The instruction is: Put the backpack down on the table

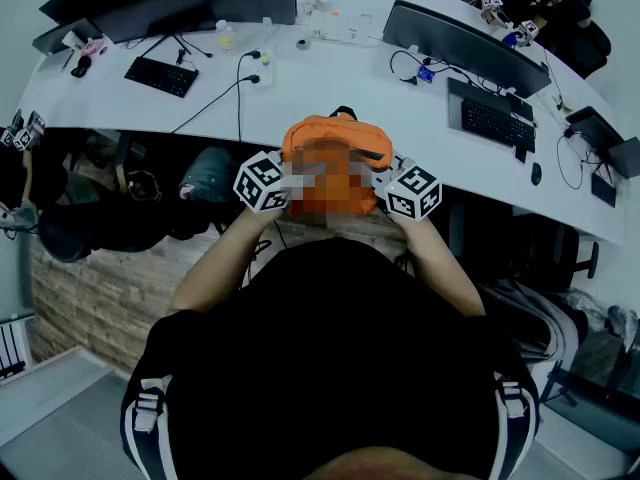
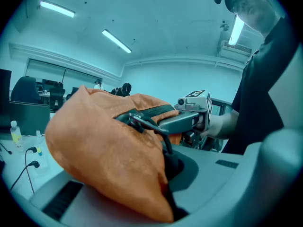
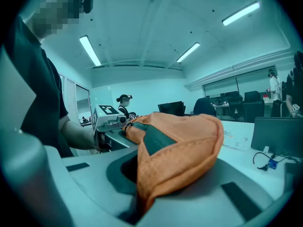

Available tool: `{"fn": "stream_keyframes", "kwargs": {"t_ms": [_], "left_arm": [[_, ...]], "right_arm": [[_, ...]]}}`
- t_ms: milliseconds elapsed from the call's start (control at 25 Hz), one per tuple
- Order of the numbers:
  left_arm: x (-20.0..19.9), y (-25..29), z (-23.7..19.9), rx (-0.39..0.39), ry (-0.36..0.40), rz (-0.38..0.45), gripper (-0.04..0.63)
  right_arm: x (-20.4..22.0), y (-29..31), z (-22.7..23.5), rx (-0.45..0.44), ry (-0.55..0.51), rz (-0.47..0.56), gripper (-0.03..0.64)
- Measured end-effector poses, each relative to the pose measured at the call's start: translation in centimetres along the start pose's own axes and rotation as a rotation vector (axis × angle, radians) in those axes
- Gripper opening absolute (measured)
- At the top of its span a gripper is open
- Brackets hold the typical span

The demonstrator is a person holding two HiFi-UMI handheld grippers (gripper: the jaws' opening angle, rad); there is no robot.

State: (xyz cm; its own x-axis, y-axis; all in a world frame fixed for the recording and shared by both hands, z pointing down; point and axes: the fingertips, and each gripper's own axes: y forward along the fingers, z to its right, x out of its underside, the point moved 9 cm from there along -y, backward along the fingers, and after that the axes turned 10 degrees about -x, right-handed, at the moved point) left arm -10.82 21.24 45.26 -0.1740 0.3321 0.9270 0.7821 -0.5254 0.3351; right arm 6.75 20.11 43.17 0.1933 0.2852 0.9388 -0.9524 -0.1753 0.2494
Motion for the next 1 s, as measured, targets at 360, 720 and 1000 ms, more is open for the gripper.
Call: {"fn": "stream_keyframes", "kwargs": {"t_ms": [360, 720, 1000], "left_arm": [[-0.2, -0.9, -0.9, -0.001, 0.009, -0.019, 0.035], [-0.6, -1.3, -2.3, 0.007, 0.013, -0.017, 0.032], [-0.9, -0.1, -3.7, -0.003, 0.0, -0.04, 0.031]], "right_arm": [[-0.1, 1.1, -0.3, 0.03, 0.026, 0.023, 0.025], [-0.6, 2.3, -0.1, 0.061, 0.053, 0.062, 0.025], [-0.5, 2.7, 1.8, 0.061, 0.088, 0.069, 0.025]]}}
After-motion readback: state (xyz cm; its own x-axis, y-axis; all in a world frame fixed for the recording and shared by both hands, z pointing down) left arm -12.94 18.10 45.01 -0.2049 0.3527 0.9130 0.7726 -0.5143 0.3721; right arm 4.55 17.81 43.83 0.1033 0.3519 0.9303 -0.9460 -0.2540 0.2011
